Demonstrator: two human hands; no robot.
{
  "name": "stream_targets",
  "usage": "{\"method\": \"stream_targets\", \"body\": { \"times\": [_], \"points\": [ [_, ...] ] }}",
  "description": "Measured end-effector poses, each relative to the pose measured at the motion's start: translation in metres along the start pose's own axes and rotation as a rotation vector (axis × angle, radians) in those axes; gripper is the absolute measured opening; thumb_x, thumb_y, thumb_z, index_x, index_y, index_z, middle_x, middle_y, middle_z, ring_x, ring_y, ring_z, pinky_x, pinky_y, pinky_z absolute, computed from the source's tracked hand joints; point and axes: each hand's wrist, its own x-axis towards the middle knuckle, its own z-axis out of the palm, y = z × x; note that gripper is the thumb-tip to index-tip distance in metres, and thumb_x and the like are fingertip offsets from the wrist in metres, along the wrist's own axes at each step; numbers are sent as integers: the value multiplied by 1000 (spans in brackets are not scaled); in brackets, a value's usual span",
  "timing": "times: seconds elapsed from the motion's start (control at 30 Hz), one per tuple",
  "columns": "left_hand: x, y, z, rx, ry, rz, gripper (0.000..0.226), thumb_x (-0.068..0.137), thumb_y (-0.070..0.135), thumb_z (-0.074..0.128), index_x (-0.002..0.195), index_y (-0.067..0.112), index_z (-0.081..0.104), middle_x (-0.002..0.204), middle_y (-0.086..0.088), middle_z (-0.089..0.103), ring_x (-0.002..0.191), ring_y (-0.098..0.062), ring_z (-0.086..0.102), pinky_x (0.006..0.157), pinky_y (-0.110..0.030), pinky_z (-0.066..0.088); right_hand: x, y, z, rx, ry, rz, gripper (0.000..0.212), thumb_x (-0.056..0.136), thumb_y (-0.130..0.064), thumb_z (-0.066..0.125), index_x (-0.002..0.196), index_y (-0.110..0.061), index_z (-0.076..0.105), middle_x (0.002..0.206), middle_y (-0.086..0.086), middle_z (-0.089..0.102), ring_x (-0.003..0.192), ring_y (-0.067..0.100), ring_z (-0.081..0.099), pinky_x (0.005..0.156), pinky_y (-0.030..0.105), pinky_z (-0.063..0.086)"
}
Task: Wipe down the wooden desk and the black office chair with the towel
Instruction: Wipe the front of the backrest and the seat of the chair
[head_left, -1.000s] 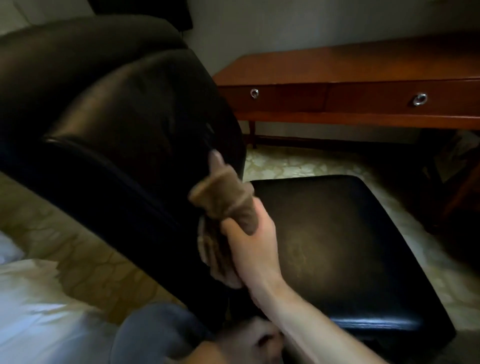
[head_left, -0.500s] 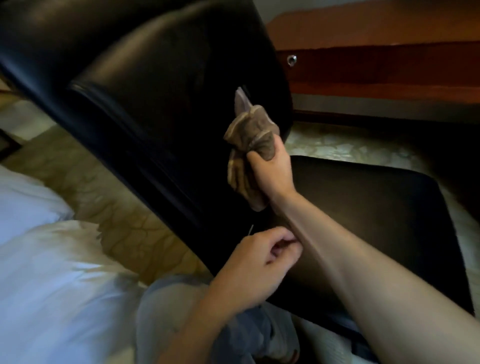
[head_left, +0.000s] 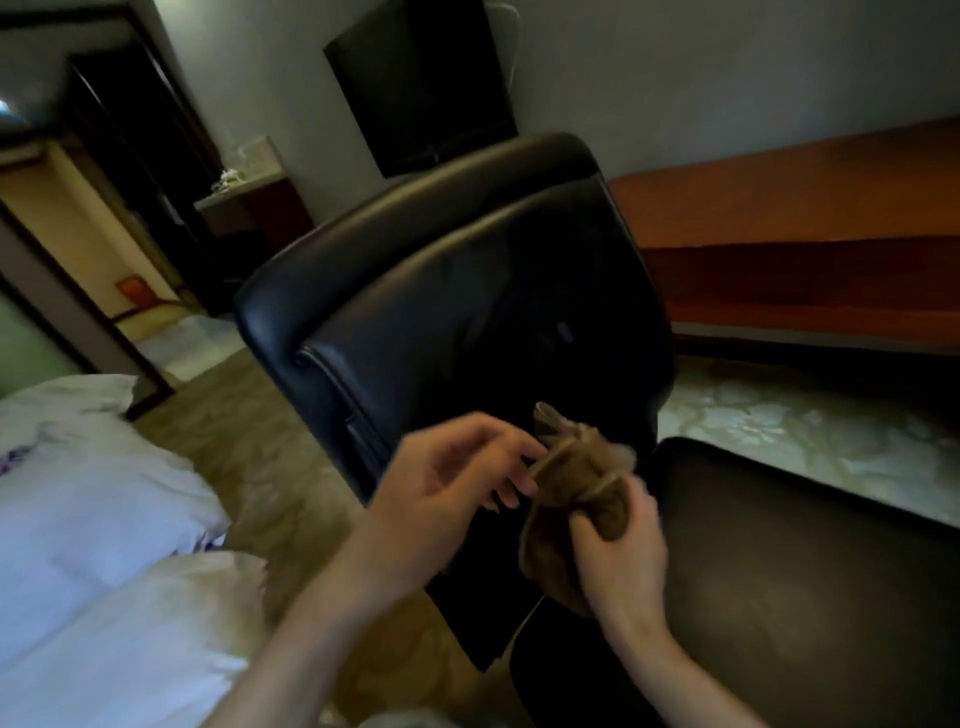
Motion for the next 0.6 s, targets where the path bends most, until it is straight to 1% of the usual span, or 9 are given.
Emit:
{"method": "stream_targets", "body": {
  "times": [0.07,0.1,0.17,0.23,0.33,0.43,0.47,0.53,0.6],
  "points": [
    [6,-12,15,-171,1,-14,29,101,34,55,96,16,78,79,-6,73,70,-17,66,65,-24,52,39,-17,-16,-5,122,-77,54,73,-30,63,127,-24,59,118,4,59,115,26,58,100,44,47],
    [10,-15,20,-270,31,-17,32,98,38,54,95,18,79,78,-6,72,69,-18,66,65,-25,52,55,-25,-20,-14,142,-126,62,73,-31,60,134,-22,56,127,5,57,123,26,54,107,44,43],
    [29,-18,32,-459,107,-9,35,93,43,55,90,19,80,75,-5,70,67,-17,64,63,-25,50,84,-39,-21,-31,136,-214,71,75,-31,59,145,-20,48,143,5,50,137,23,43,115,37,34],
    [50,-22,42,-580,219,-19,33,92,41,58,84,18,80,71,-6,69,64,-17,62,61,-25,50,110,-47,-12,-49,76,-253,75,78,-31,59,151,-22,42,152,2,45,144,19,35,118,33,28],
    [74,-31,44,-669,310,15,33,93,35,55,81,18,80,71,-6,68,64,-15,62,61,-24,52,144,-61,5,-100,35,-244,73,77,-34,59,148,-27,46,149,1,49,140,23,42,117,39,34],
    [75,-36,28,-641,363,89,31,86,40,57,81,19,80,70,-3,68,65,-13,62,60,-24,50,150,-75,24,-186,64,-206,62,72,-35,61,132,-21,55,128,12,57,124,36,49,109,44,39],
    [74,-38,20,-595,401,131,32,86,40,55,81,20,80,69,-2,68,65,-13,61,60,-24,49,142,-77,33,-235,44,-244,59,72,-34,64,128,-19,56,122,13,57,120,38,49,106,45,39],
    [71,-37,2,-446,488,222,33,89,40,52,83,22,79,68,-4,67,64,-15,60,58,-25,47,110,-77,46,-357,-122,-457,60,66,-36,64,123,-22,57,114,5,56,109,32,51,99,42,41],
    [69,-30,-14,-238,553,328,30,95,39,52,89,26,77,72,-4,69,64,-12,62,60,-21,48,103,-77,36,-412,-285,-666,58,61,-40,59,118,-31,58,111,-6,55,106,22,53,96,32,43]
  ]
}}
